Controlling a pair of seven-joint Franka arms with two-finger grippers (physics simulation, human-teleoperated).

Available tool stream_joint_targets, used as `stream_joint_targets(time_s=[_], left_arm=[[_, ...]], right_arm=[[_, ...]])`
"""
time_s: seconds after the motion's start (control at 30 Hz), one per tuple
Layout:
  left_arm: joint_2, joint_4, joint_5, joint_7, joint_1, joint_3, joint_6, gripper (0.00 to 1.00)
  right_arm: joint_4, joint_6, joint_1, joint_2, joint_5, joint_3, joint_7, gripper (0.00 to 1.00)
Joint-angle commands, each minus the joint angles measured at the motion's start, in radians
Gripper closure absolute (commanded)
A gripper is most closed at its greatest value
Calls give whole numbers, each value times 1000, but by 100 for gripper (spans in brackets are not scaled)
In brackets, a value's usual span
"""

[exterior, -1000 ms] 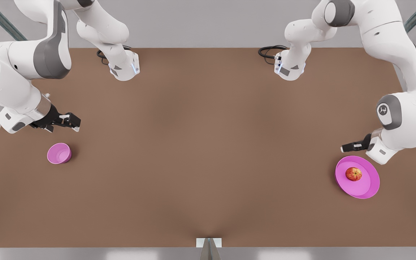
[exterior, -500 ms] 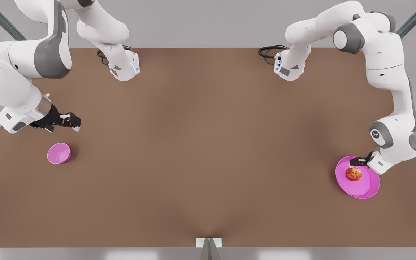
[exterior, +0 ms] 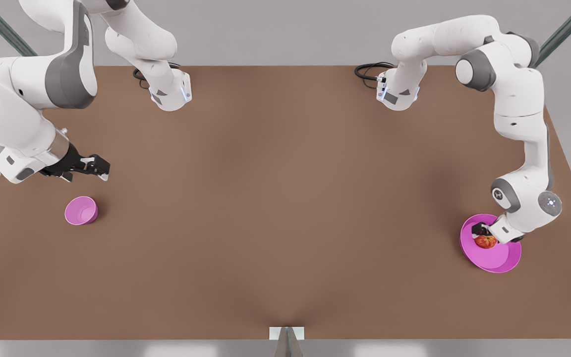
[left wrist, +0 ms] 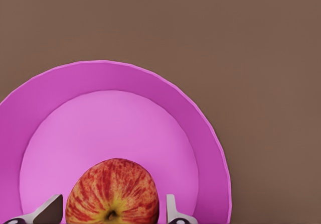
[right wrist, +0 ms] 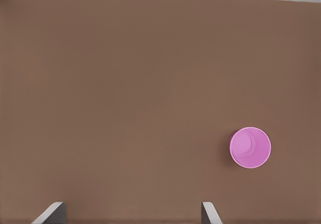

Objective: Use the left arm to pick up the apple from the plate, transfer it to the gripper of the right arm, and then use the right arm to place it into the bowl

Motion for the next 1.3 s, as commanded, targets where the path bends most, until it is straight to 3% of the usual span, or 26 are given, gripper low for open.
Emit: stream_joint_targets(time_s=[0.0,0.53,0.7,0.97,1.03,1.07,1.13,1.2,1.27], left_arm=[[13,0,1,146,0,-1,43,0],[35,13,3,146,-3,-1,57,6],[36,13,3,148,-1,-1,61,21],[-62,14,7,135,-50,-1,43,27],[-145,14,7,16,-115,-2,-98,27],[-201,16,-3,-62,-165,-13,-256,27],[-284,16,-209,-69,-204,-51,-523,27],[-312,14,-344,-63,-215,-146,-600,25],[-300,10,-612,63,-218,-234,-600,24]], right_arm=[[0,-1,0,-1,1,1,-12,0],[-1,-4,0,-3,1,2,-12,0],[-3,-4,0,-1,1,1,-14,0],[-3,-4,0,-1,1,1,-26,0],[-3,-5,0,-1,1,2,-26,0],[-3,-4,0,-1,1,2,-26,0],[-3,-4,-2,-1,1,1,-28,0],[-3,-4,-4,-1,1,1,-31,0],[-3,-4,-5,0,1,1,-31,0]])
